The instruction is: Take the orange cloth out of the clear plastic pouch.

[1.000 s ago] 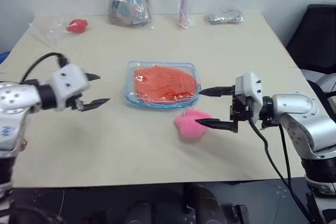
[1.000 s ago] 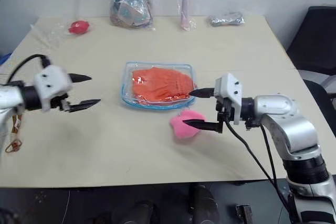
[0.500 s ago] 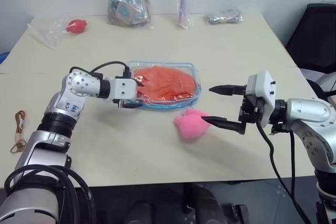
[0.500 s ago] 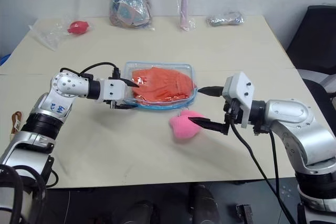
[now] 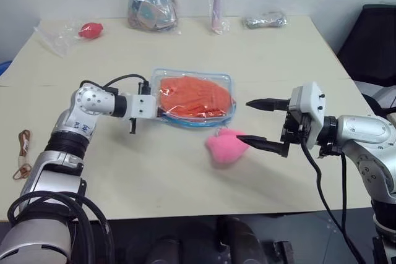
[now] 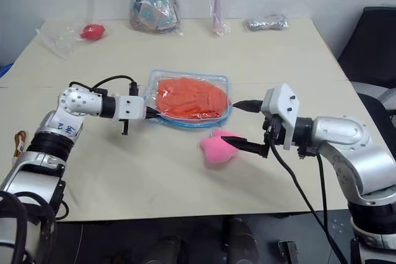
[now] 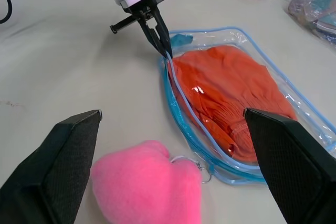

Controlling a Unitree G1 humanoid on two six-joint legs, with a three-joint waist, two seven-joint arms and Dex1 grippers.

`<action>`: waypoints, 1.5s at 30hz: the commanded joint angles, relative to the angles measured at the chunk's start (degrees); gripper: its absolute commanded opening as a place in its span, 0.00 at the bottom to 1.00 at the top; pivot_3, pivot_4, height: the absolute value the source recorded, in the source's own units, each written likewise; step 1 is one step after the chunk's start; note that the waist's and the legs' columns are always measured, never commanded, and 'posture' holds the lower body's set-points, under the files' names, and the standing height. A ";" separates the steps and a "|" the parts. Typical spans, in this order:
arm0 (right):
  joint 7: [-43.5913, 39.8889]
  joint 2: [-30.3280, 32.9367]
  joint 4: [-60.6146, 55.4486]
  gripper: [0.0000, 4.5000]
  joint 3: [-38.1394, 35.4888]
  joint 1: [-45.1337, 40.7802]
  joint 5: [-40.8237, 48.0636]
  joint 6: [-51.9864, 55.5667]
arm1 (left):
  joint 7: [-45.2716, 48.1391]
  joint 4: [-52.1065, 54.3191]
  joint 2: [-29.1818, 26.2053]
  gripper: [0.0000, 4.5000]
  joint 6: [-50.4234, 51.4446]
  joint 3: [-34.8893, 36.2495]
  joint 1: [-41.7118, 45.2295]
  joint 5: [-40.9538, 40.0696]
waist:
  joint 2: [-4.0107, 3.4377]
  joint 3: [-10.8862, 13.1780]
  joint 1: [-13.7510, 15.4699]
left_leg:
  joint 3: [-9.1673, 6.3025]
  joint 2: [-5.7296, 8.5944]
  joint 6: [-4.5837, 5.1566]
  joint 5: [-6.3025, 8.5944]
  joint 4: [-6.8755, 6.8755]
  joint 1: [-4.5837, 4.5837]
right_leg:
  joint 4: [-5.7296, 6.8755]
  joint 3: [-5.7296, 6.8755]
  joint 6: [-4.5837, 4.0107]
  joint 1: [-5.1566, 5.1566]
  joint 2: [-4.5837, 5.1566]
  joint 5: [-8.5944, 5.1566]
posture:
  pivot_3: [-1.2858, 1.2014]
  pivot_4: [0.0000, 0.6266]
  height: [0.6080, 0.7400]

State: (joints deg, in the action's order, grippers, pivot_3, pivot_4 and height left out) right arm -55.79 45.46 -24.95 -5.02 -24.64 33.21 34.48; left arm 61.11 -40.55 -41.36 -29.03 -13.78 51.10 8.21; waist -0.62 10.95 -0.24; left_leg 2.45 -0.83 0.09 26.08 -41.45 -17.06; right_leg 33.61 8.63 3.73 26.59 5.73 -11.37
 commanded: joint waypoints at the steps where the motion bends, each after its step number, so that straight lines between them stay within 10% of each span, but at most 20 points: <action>1: -1.79 0.58 0.65 1.00 0.21 -1.88 0.15 -1.91 | 0.12 9.26 -4.98 0.00 1.99 3.56 -4.60 -1.59 | 0.00 0.00 0.11 | -0.02 -0.01 0.00 0.00 0.00 0.01 | 0.01 0.01 0.00 0.00 0.00 0.00 | 0.52 0.24 1.00; 9: -8.99 1.23 2.04 1.00 3.01 -3.90 2.16 -2.55 | 0.12 42.31 -18.93 0.00 17.21 19.88 -31.47 -8.82 | -0.04 0.02 -0.36 | -0.14 -0.08 -0.02 0.01 -0.02 0.01 | -0.04 0.02 -0.03 0.15 0.03 -0.02 | 0.52 0.24 1.00; 17: -15.85 2.63 3.05 1.00 4.91 -4.03 2.54 -3.32 | -4.50 47.00 -20.72 0.00 6.65 32.46 -49.50 -5.16 | -0.05 0.03 1.07 | -0.26 -0.04 -0.02 0.04 -0.02 0.01 | -0.10 0.03 -0.03 0.08 0.06 -0.01 | 0.52 0.24 1.00; 27: -17.96 0.97 7.12 1.00 7.57 -6.84 0.29 -5.78 | -14.54 32.21 -20.50 0.00 -19.70 26.34 -45.15 2.92 | -0.06 0.03 1.35 | -0.16 -0.05 -0.03 0.05 0.06 0.03 | -0.11 0.12 -0.08 0.10 0.06 0.01 | 0.52 0.24 1.00; 45: -16.75 2.03 5.64 1.00 6.17 -4.18 0.29 -6.41 | -20.02 19.52 -22.87 0.00 -35.36 19.24 -36.79 2.74 | -0.06 0.03 1.22 | -0.09 -0.05 -0.03 0.05 0.06 0.04 | -0.09 0.15 -0.08 0.10 0.05 0.01 | 0.52 0.24 1.00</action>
State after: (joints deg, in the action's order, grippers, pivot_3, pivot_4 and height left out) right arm -72.71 46.68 -17.67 3.19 -28.74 33.11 28.86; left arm 42.17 -20.26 -62.46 -62.75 5.36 14.27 10.93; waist -0.68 10.98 0.98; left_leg 2.36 -0.88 0.06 26.13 -41.39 -17.02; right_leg 33.52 8.78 3.65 26.69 5.78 -11.36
